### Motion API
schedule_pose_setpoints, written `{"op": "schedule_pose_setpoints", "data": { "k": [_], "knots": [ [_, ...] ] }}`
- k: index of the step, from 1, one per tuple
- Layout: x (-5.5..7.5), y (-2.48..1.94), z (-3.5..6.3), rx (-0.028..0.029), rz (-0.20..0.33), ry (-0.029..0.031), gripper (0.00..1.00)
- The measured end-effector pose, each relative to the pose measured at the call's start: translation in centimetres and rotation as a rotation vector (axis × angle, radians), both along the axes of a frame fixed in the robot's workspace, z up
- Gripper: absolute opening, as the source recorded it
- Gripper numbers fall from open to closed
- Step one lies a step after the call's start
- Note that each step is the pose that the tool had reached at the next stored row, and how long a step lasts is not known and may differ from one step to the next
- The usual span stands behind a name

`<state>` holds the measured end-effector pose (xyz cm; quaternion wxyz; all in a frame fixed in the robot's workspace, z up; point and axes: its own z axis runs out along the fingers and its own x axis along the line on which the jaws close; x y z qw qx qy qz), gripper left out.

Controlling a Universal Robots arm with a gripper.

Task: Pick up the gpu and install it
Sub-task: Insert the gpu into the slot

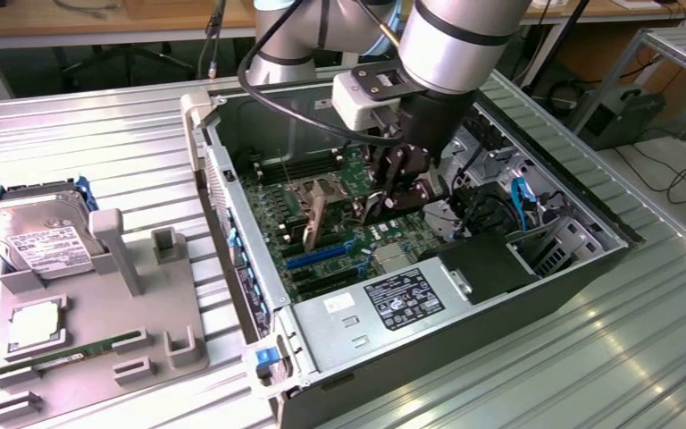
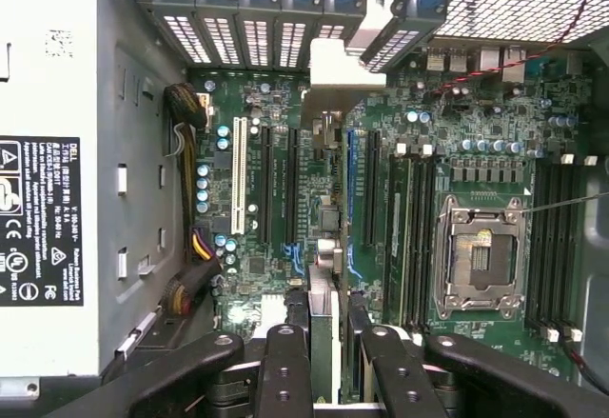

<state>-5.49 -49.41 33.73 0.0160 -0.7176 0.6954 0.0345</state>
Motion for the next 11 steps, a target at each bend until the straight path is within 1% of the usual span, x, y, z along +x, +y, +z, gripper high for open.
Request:
{"op": "schedule_pose_setpoints", "data": {
  "k": [11],
  "knots": [
    [0.0, -0.44, -0.1, 0.0, 0.0, 0.0, 0.26]
  ]
}}
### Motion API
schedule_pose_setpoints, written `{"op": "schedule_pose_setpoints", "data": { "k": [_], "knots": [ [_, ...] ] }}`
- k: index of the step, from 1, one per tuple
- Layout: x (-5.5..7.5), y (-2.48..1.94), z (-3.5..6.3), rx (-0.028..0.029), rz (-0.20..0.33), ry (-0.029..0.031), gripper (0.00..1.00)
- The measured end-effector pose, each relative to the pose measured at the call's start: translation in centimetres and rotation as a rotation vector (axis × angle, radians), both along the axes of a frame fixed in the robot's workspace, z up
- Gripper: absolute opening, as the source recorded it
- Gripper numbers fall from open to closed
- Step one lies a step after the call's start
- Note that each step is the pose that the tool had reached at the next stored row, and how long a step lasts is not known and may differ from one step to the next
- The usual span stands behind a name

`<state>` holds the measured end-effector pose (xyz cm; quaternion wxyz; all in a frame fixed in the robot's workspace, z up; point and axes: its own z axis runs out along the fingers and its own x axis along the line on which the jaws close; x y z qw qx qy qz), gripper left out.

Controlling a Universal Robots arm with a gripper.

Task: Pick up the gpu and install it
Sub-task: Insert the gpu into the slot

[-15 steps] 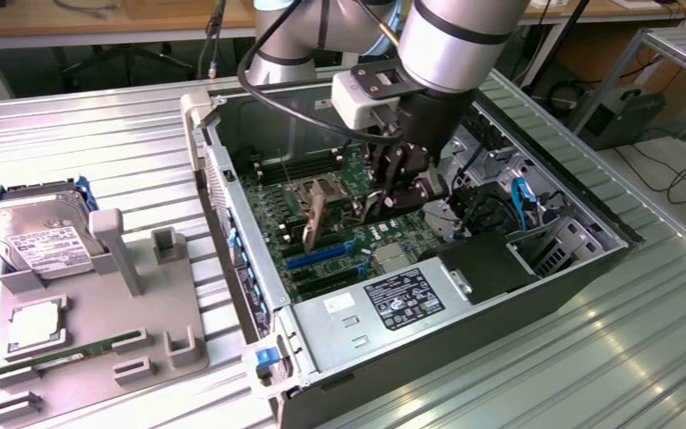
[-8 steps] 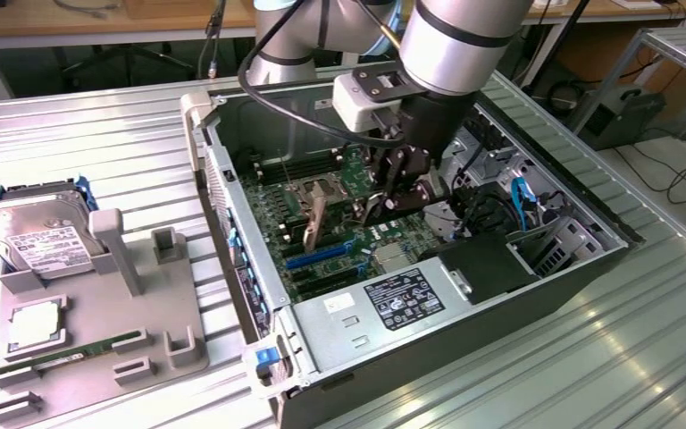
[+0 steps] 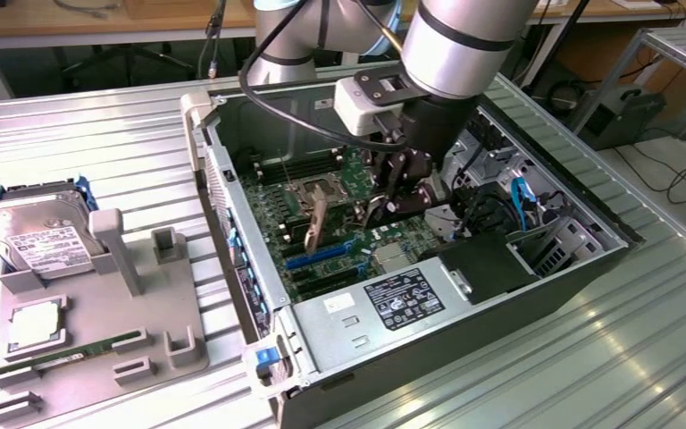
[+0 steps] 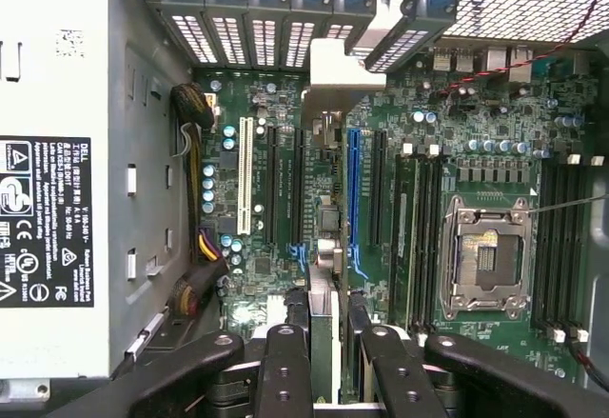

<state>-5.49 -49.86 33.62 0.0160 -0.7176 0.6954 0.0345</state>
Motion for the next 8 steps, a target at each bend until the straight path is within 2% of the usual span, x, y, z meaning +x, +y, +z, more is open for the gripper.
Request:
{"op": "schedule_pose_setpoints", "data": {
  "k": [8],
  "knots": [
    [0.0, -0.31, -0.08, 0.0, 0.0, 0.0, 0.26]
  ]
}}
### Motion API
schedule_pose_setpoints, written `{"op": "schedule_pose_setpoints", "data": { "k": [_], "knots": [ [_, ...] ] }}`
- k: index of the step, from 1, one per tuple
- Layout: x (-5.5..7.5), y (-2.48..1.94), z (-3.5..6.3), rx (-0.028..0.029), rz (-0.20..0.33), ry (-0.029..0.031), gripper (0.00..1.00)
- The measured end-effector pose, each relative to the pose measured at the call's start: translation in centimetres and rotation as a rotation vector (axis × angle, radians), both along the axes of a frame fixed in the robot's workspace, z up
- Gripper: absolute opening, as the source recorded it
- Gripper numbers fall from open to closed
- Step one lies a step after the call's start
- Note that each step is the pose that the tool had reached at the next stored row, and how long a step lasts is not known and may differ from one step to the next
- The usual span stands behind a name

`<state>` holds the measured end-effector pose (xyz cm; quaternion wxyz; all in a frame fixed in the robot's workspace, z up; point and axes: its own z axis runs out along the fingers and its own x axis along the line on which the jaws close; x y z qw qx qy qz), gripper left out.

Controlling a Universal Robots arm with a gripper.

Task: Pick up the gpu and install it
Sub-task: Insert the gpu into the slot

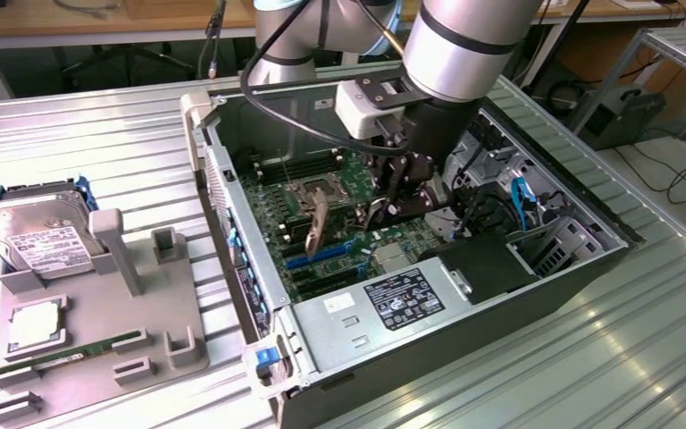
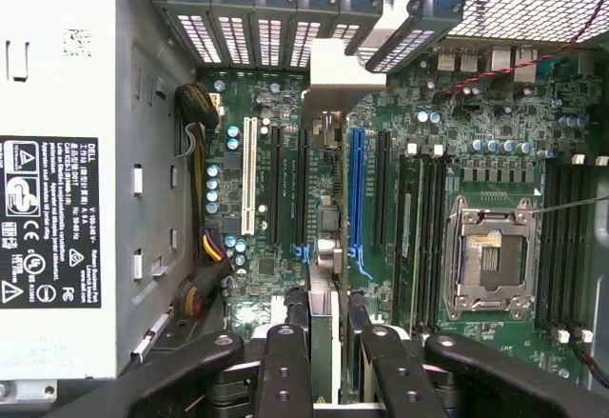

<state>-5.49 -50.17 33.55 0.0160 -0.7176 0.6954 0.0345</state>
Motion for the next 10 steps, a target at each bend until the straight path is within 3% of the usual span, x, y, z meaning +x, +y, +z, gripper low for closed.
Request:
{"op": "schedule_pose_setpoints", "data": {
  "k": [10],
  "knots": [
    [-0.02, -0.44, -0.14, 0.0, 0.0, 0.0, 0.26]
  ]
}}
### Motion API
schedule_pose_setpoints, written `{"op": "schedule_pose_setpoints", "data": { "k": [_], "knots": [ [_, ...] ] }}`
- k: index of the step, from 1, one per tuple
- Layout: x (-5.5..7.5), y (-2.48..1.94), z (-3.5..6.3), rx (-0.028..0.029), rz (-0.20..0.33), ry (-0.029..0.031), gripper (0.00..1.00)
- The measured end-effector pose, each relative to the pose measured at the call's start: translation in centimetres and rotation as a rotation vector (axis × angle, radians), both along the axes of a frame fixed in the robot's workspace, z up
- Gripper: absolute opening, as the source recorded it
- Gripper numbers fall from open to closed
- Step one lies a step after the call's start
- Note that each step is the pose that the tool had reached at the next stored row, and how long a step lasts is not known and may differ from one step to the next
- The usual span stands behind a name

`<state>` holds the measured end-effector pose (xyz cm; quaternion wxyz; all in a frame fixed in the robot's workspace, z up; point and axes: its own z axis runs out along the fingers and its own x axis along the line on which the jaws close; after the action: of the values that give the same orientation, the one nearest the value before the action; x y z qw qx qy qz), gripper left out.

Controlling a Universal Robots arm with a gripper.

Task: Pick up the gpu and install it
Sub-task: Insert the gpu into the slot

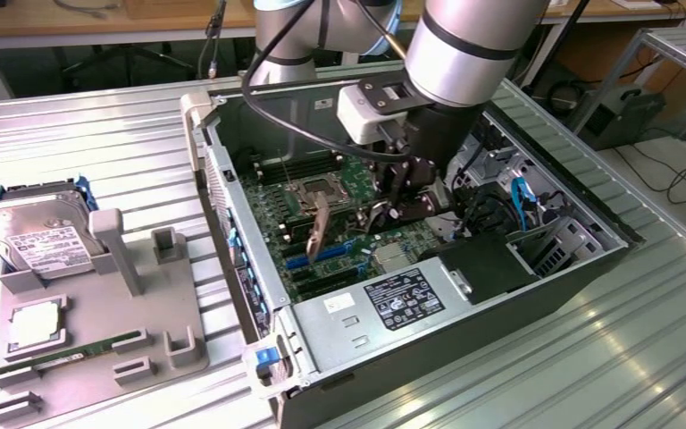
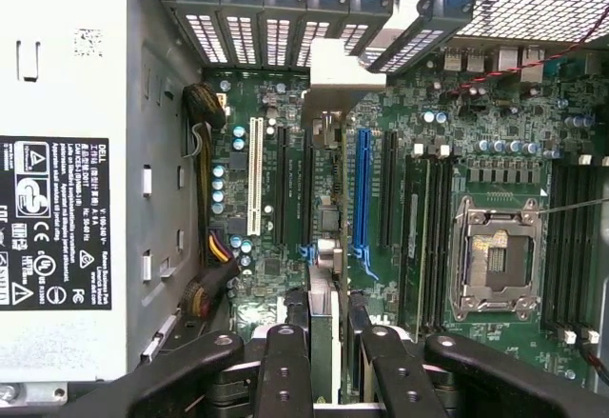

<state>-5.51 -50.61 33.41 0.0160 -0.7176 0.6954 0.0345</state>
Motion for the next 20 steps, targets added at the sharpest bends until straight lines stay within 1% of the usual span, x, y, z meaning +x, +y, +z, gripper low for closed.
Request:
{"op": "schedule_pose_setpoints", "data": {
  "k": [7, 9, 13, 20],
  "knots": [
    [-0.02, -0.19, -0.09, -0.0001, -0.003, 0.0001, 0.26],
    [-0.01, -0.2, -0.15, -0.0003, -0.028, 0.0001, 0.26],
    [-0.06, -0.31, -0.17, 0.0, -0.031, 0.0, 0.26],
    [-0.4, -0.28, -0.22, 0.0001, -0.034, 0.0, 0.26]
  ]
}}
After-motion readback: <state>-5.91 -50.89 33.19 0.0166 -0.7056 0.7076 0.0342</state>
